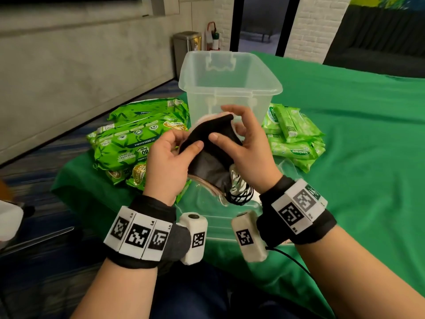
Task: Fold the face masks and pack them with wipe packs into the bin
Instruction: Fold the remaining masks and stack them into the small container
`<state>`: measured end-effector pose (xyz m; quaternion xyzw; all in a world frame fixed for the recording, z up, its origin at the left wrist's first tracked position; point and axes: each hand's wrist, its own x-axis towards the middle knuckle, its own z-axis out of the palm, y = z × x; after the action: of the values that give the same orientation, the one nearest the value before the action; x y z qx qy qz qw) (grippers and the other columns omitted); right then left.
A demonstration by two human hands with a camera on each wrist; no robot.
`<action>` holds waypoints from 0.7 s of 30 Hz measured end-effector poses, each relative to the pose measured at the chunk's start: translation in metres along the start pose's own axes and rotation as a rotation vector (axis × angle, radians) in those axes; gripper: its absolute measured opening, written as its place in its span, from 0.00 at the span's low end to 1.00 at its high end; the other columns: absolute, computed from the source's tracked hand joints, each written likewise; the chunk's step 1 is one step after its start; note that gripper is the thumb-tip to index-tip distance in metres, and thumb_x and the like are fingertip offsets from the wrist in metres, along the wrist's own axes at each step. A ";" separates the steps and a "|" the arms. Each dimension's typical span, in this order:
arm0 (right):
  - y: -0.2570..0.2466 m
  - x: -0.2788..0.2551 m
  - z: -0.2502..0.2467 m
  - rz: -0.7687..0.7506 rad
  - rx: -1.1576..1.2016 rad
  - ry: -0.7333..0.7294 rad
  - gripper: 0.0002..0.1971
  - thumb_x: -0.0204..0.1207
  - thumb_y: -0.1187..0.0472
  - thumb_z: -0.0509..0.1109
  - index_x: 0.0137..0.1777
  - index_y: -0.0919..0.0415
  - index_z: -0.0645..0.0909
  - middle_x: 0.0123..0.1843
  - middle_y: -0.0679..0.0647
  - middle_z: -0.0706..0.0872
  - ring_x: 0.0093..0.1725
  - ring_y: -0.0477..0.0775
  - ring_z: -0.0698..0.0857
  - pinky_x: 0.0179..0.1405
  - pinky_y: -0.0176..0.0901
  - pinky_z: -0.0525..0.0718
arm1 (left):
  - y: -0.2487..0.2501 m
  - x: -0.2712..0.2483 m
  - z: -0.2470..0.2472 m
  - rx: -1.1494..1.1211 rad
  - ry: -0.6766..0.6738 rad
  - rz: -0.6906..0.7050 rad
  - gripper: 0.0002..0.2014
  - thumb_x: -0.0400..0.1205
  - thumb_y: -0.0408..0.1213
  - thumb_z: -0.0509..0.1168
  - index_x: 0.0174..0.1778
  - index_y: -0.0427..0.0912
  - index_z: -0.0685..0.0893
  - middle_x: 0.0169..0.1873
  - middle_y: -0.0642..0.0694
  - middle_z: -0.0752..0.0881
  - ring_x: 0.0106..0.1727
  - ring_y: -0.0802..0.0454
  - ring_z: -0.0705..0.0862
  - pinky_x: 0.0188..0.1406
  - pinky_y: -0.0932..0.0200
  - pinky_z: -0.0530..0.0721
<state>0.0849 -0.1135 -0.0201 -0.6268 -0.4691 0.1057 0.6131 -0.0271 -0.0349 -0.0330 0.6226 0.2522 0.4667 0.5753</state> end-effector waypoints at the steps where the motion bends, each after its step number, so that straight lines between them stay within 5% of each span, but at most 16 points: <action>1: 0.000 0.000 -0.004 0.048 -0.002 -0.072 0.27 0.67 0.59 0.77 0.64 0.48 0.70 0.46 0.59 0.84 0.43 0.58 0.86 0.41 0.58 0.87 | -0.001 0.001 -0.002 0.005 0.036 0.014 0.13 0.76 0.24 0.69 0.36 0.47 0.77 0.33 0.52 0.81 0.31 0.68 0.80 0.35 0.71 0.80; 4: -0.001 0.003 -0.017 0.231 0.044 -0.252 0.32 0.67 0.71 0.77 0.68 0.58 0.69 0.38 0.56 0.82 0.20 0.41 0.78 0.17 0.34 0.76 | -0.004 0.006 -0.008 0.039 0.093 0.050 0.14 0.76 0.25 0.68 0.36 0.48 0.73 0.35 0.48 0.77 0.34 0.63 0.78 0.39 0.70 0.79; 9: -0.003 0.004 -0.026 0.312 0.182 -0.130 0.23 0.66 0.75 0.75 0.62 0.65 0.77 0.39 0.60 0.81 0.23 0.49 0.67 0.16 0.37 0.65 | -0.002 0.005 -0.009 -0.003 -0.028 0.092 0.15 0.71 0.27 0.66 0.40 0.52 0.71 0.43 0.39 0.79 0.49 0.50 0.81 0.54 0.55 0.80; 12: -0.004 0.001 -0.026 0.317 0.176 -0.171 0.20 0.68 0.75 0.74 0.60 0.69 0.78 0.35 0.55 0.81 0.18 0.44 0.65 0.14 0.35 0.62 | -0.001 0.003 -0.008 0.015 -0.159 0.136 0.17 0.71 0.25 0.64 0.45 0.55 0.78 0.47 0.51 0.84 0.51 0.57 0.82 0.54 0.60 0.80; 15: -0.005 0.001 -0.032 0.316 0.139 -0.233 0.17 0.67 0.74 0.75 0.55 0.64 0.80 0.31 0.44 0.84 0.15 0.42 0.65 0.12 0.31 0.63 | -0.001 0.002 -0.008 0.081 -0.204 0.116 0.16 0.71 0.28 0.70 0.43 0.56 0.85 0.41 0.61 0.88 0.47 0.64 0.84 0.50 0.68 0.79; 17: -0.004 0.000 -0.037 0.311 0.052 -0.265 0.18 0.65 0.74 0.76 0.53 0.60 0.81 0.34 0.50 0.85 0.19 0.44 0.72 0.15 0.34 0.71 | -0.004 0.003 -0.012 0.128 -0.165 0.081 0.14 0.71 0.30 0.71 0.39 0.58 0.88 0.36 0.62 0.89 0.44 0.63 0.84 0.51 0.63 0.80; 21: 0.005 0.001 -0.048 0.346 0.091 -0.216 0.21 0.62 0.78 0.76 0.53 0.60 0.82 0.35 0.64 0.81 0.33 0.55 0.81 0.37 0.42 0.83 | -0.005 0.006 -0.016 0.166 -0.071 0.057 0.16 0.72 0.30 0.72 0.37 0.61 0.89 0.33 0.61 0.88 0.41 0.58 0.83 0.55 0.51 0.82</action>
<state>0.1217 -0.1444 -0.0130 -0.6547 -0.4121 0.2973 0.5597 -0.0379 -0.0212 -0.0373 0.6911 0.2516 0.4383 0.5168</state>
